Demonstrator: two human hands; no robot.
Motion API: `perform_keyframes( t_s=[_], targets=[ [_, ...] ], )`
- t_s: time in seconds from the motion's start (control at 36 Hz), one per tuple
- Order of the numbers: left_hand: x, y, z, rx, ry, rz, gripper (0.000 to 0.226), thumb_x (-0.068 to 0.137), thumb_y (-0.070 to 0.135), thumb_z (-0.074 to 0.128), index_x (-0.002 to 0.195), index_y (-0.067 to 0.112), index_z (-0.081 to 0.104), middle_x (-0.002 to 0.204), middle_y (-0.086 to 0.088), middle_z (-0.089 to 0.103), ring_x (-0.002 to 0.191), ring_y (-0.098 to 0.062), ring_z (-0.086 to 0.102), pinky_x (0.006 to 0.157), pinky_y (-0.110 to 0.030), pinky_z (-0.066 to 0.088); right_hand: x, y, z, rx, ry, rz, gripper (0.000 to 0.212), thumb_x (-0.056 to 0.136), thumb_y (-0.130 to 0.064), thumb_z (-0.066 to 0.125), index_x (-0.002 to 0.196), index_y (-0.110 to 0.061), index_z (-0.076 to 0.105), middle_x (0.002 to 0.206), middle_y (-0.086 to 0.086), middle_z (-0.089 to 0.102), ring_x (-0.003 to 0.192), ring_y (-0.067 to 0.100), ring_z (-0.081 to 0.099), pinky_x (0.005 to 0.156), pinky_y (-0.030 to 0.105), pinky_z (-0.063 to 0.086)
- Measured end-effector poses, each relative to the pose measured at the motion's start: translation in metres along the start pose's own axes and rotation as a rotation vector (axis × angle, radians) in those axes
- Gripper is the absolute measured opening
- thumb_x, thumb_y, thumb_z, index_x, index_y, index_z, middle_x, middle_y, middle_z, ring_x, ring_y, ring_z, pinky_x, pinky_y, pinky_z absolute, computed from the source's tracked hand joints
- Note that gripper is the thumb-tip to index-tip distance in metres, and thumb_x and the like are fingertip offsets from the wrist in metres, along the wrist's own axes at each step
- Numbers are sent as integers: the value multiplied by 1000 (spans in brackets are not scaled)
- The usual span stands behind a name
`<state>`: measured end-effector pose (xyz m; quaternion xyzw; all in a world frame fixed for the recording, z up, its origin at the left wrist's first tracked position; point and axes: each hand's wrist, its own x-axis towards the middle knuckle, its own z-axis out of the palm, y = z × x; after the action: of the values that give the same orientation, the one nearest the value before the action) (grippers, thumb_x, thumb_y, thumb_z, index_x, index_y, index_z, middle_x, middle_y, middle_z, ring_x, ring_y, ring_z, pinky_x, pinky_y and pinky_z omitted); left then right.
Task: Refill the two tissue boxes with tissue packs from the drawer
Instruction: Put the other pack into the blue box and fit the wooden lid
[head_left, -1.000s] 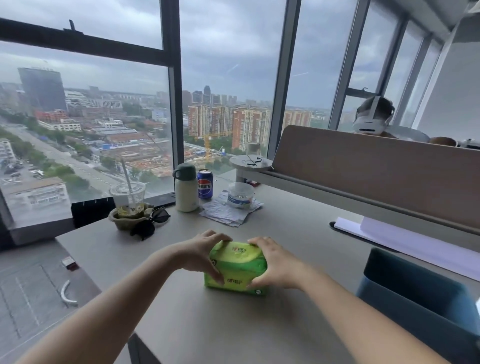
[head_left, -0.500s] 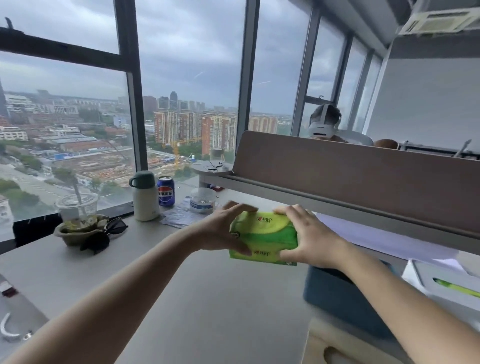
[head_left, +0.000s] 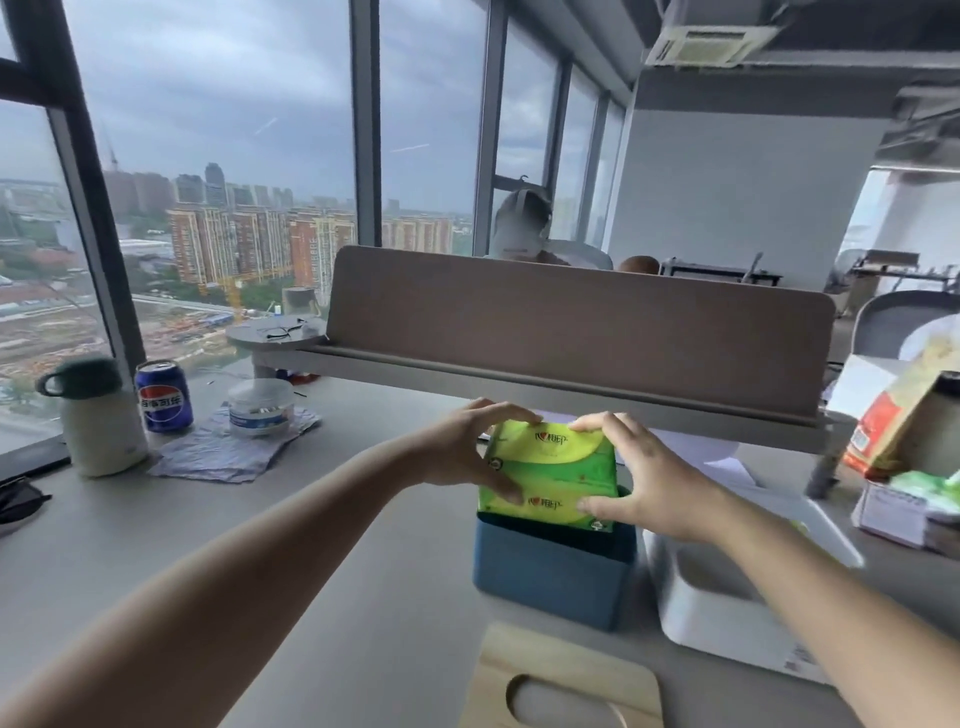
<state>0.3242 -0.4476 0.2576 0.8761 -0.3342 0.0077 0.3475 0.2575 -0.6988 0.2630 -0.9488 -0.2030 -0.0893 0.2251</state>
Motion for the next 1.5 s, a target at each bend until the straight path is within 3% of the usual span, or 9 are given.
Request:
perform_keyframes(
  t_s=[0.17, 0.31, 0.44, 0.61, 0.75, 0.86, 1.03, 1.22, 1.5],
  targets=[
    [12, -8, 20, 21, -73, -1, 79, 57, 39, 89, 123, 55, 50, 132, 10, 44, 124, -11, 43, 102, -31, 39, -6, 20, 13, 10, -42, 65, 71, 63, -60, 65, 126, -45, 36, 127, -14, 39, 123, 11, 39, 108, 39, 35],
    [8, -4, 31, 168, -115, 74, 46, 75, 31, 79, 119, 35, 66, 132, 10, 54, 117, 1, 43, 97, -7, 27, -18, 26, 24, -286, -216, 61, 69, 80, -74, 42, 140, -42, 33, 154, -16, 21, 144, 12, 16, 119, 41, 6],
    [0, -9, 47, 495, -158, 58, 40, 87, 63, 47, 117, 42, 65, 128, 23, 60, 126, -6, 44, 109, -38, 24, -26, 25, 28, -329, -334, 88, 98, 62, -91, 5, 138, -42, 43, 157, -22, 19, 147, 3, -5, 115, 51, -18],
    [-11, -9, 50, 542, -147, 86, 72, 76, 83, 24, 118, 41, 64, 120, 21, 64, 122, -4, 43, 107, -41, 23, -31, 18, 25, -382, -384, 76, 95, 63, -90, 10, 142, -43, 36, 153, -25, 29, 147, 3, 2, 113, 53, -22],
    [-21, -6, 49, 514, -134, 63, 69, 75, 84, 28, 118, 43, 63, 124, 23, 61, 123, -3, 42, 108, -40, 22, -34, 10, 24, -361, -344, 95, 69, 82, -78, 27, 142, -43, 36, 153, -25, 28, 147, 3, 4, 113, 54, -22],
    [-37, 5, 48, 470, -2, 145, 62, 77, 77, 43, 125, 41, 59, 128, 21, 58, 125, -4, 44, 110, -35, 24, -39, 1, 27, -365, -257, 41, 80, 75, -84, 25, 142, -41, 36, 154, -22, 27, 147, 2, 6, 114, 55, -17],
    [-82, 23, 52, 332, 245, 365, 38, 82, 51, 66, 117, 34, 66, 116, 16, 64, 110, -5, 54, 96, -26, 43, -75, -21, 38, -147, 113, -162, 51, 84, -50, 60, 133, -37, 50, 137, -21, 48, 129, 0, 38, 114, 23, 19],
    [-123, 23, 79, 229, 42, 259, 48, 76, 61, 68, 117, 36, 65, 117, 18, 64, 113, -4, 54, 96, -28, 46, -128, -26, 65, -83, -54, -107, 53, 82, -49, 63, 132, -36, 50, 135, -19, 49, 127, -3, 37, 110, 23, 30],
    [-132, 19, 103, 304, -337, -36, 104, 58, 53, 85, 146, 36, 33, 151, 15, 36, 139, -8, 26, 109, -18, 22, -156, -28, 74, -69, -407, 206, 106, 64, -62, 76, 150, -37, 17, 158, -13, 18, 144, 6, 14, 117, 23, 16]
  ],
)
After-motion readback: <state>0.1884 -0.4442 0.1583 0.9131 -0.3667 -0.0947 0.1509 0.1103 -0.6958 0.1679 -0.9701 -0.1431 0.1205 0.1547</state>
